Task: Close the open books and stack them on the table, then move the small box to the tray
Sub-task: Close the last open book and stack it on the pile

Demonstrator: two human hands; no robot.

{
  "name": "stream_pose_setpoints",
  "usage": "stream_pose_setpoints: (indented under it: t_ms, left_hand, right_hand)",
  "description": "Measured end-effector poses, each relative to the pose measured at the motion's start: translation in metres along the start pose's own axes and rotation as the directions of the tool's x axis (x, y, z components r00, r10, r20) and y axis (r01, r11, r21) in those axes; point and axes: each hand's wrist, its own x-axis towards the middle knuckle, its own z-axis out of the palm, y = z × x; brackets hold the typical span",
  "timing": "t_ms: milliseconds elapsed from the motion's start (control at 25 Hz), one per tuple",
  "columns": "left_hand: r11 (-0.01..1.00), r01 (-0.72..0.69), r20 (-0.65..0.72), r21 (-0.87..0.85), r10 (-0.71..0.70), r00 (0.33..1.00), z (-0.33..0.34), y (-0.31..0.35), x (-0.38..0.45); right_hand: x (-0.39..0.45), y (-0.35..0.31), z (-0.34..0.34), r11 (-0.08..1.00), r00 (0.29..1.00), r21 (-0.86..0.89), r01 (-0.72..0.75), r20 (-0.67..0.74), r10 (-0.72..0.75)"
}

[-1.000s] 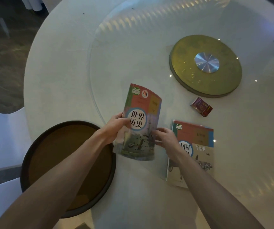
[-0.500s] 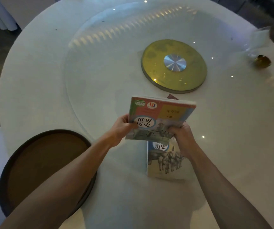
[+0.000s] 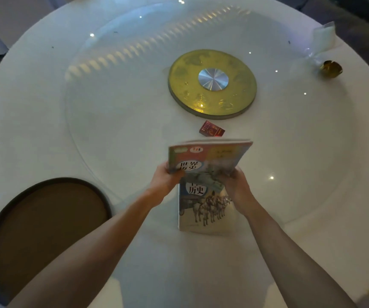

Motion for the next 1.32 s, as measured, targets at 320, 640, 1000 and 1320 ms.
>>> stream_pose_setpoints:
  t_ms: [320, 640, 1000, 1320]
  left_hand:
    - [0.985, 0.115, -0.071, 0.132, -0.106, 0.992, 0.021, -0.031, -0.007]
    - [0.919, 0.249, -0.204, 0.305, -0.192, 0.960, 0.038, -0.071, -0.014]
    - [0.918, 0.220, -0.336, 0.329, -0.104, 0.936, 0.036, -0.064, -0.009]
    - [0.793, 0.157, -0.246, 0.588, -0.010, 0.969, 0.034, -0.066, -0.008]
  right_hand:
    - [-0.013, 0.016, -0.030, 0.882, 0.973, -0.412, -0.230, -0.125, 0.195]
    - [-0.025, 0.040, -0.040, 0.781, 0.954, -0.551, -0.294, -0.116, 0.278]
    - [-0.021, 0.036, -0.036, 0.677, 0.964, -0.687, -0.265, -0.193, 0.181]
    - [-0.012, 0.034, -0.037, 0.539, 0.955, -0.794, -0.282, -0.179, 0.236]
